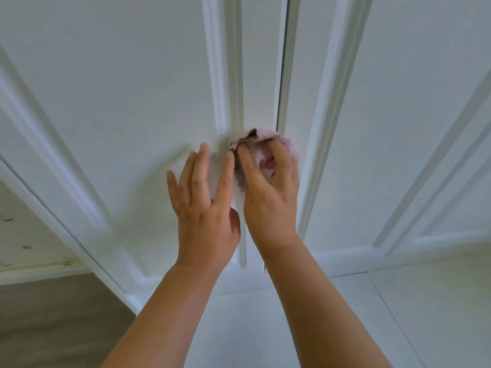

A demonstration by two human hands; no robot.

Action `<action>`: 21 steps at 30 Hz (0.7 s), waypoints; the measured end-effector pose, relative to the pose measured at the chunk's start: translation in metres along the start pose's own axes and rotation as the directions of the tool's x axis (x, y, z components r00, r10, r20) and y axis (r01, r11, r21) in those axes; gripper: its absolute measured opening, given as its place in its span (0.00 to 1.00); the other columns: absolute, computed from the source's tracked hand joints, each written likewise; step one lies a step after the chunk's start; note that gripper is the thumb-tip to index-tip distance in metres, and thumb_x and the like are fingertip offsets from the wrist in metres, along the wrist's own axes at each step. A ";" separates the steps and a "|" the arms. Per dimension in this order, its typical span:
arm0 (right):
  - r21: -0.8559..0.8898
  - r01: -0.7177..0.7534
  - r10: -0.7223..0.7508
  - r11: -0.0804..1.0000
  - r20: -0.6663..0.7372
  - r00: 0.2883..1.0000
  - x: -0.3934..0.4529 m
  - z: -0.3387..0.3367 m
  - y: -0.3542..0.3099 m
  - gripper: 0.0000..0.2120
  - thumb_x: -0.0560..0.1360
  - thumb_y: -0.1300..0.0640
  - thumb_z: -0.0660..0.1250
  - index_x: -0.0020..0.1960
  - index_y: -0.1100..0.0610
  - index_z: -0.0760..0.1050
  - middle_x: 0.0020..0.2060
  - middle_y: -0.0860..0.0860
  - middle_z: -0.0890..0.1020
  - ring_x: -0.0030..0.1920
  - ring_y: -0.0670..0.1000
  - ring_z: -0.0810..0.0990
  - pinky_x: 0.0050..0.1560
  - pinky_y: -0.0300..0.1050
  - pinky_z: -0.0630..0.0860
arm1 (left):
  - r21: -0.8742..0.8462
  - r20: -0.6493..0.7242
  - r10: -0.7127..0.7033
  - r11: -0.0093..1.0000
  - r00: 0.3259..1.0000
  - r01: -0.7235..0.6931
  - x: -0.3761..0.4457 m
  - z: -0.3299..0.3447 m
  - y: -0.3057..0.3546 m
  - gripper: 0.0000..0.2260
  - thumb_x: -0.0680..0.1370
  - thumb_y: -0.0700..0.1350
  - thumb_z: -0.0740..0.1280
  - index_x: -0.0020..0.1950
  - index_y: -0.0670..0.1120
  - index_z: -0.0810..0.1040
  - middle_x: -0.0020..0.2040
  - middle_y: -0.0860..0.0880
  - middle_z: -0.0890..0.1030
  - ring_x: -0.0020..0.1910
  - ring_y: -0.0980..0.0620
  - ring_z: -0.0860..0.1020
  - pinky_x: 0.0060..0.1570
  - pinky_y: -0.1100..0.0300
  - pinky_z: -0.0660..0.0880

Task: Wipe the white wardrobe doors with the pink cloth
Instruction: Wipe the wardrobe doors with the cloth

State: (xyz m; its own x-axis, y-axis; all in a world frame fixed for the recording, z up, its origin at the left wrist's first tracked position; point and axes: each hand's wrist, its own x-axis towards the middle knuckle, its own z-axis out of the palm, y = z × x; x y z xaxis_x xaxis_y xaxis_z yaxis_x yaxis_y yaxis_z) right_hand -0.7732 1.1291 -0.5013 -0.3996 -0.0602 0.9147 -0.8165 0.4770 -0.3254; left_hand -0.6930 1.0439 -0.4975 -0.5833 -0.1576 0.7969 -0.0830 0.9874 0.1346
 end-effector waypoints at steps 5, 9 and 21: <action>-0.003 -0.191 0.188 0.982 -0.162 0.969 0.039 -0.046 0.028 0.10 0.83 0.59 0.65 0.61 0.48 0.78 0.59 0.54 0.77 0.58 0.51 0.78 0.63 0.46 0.73 | 0.018 -0.086 0.195 0.981 0.977 -0.194 0.074 -0.017 0.023 0.35 0.70 0.31 0.65 0.77 0.47 0.67 0.78 0.41 0.56 0.78 0.39 0.57 0.75 0.33 0.49; 0.120 -0.366 0.385 0.923 -0.230 0.894 0.032 -0.057 0.056 0.23 0.81 0.71 0.62 0.74 0.58 0.71 0.71 0.47 0.63 0.69 0.52 0.72 0.73 0.50 0.68 | 0.075 -0.139 0.255 0.966 0.957 -0.246 0.101 -0.029 0.023 0.35 0.68 0.31 0.66 0.76 0.45 0.70 0.77 0.40 0.59 0.77 0.39 0.58 0.74 0.32 0.51; 0.085 -0.079 0.087 0.993 -0.101 0.991 0.044 -0.042 0.047 0.18 0.81 0.68 0.58 0.70 0.66 0.74 0.62 0.50 0.69 0.54 0.56 0.78 0.62 0.45 0.75 | 0.149 -0.135 0.245 0.963 0.960 -0.225 0.105 -0.014 0.033 0.37 0.69 0.34 0.68 0.78 0.43 0.65 0.77 0.40 0.57 0.78 0.40 0.54 0.74 0.31 0.50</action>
State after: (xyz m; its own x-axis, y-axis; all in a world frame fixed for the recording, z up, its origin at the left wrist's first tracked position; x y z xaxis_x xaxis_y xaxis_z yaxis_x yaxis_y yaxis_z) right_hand -0.8116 1.1859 -0.4665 -0.4251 0.0707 0.9024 -0.8149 0.4041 -0.4156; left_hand -0.7459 1.0597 -0.4016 -0.4709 0.0888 0.8777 -0.0689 0.9882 -0.1370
